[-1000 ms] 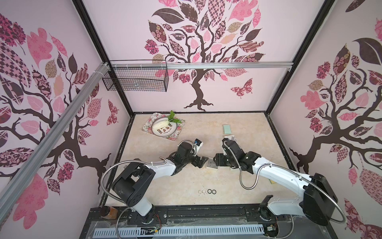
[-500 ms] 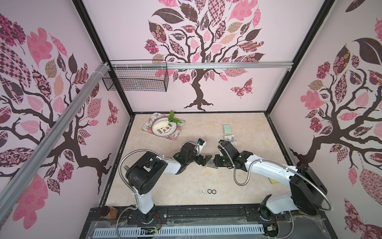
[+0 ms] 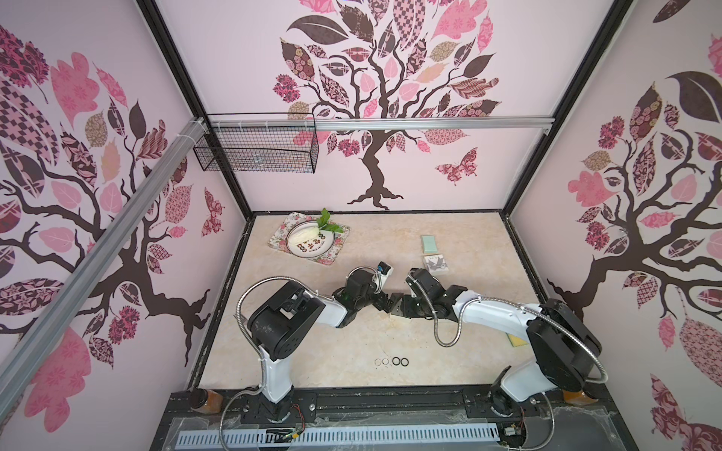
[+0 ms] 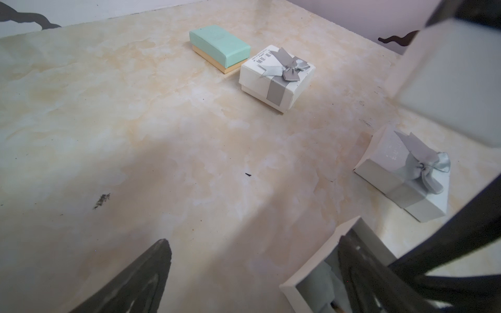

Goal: Take the rings out of the lift-off lid box
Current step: Take out the ring from the jewelry box.

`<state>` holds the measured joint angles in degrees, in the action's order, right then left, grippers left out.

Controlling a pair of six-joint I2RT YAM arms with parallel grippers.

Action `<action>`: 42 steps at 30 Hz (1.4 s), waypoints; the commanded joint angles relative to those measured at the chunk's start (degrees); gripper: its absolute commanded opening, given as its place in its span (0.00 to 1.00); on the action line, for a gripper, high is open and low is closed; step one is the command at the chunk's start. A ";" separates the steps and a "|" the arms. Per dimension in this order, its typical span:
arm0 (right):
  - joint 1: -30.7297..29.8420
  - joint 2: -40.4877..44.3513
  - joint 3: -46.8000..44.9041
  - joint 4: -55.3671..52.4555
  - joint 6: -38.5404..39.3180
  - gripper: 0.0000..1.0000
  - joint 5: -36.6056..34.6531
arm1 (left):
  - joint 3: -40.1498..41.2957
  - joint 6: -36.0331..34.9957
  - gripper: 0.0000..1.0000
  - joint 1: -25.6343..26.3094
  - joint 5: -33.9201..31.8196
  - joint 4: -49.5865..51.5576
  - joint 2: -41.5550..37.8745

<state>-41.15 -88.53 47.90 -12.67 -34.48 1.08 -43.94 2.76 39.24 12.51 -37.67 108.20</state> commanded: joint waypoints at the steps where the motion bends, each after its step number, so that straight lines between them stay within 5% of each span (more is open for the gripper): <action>1: -0.31 -1.81 -0.44 0.39 -1.87 0.28 -1.14 | -2.04 -1.07 0.98 0.41 -1.04 -1.32 1.07; 14: -0.30 -5.31 -0.03 1.22 -1.38 0.23 -2.93 | 2.73 0.07 0.98 0.56 -2.26 -4.62 0.43; 29: -0.27 -4.27 0.02 0.94 -0.24 0.01 -3.02 | 3.95 1.63 0.98 1.45 -3.32 -5.27 0.69; 42: -0.34 1.29 -1.62 2.69 0.58 0.00 -2.75 | 4.04 1.74 0.98 1.65 -3.62 -5.13 0.96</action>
<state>-41.19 -89.84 46.54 -10.44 -33.47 -1.23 -41.01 4.56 40.77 9.23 -41.87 109.16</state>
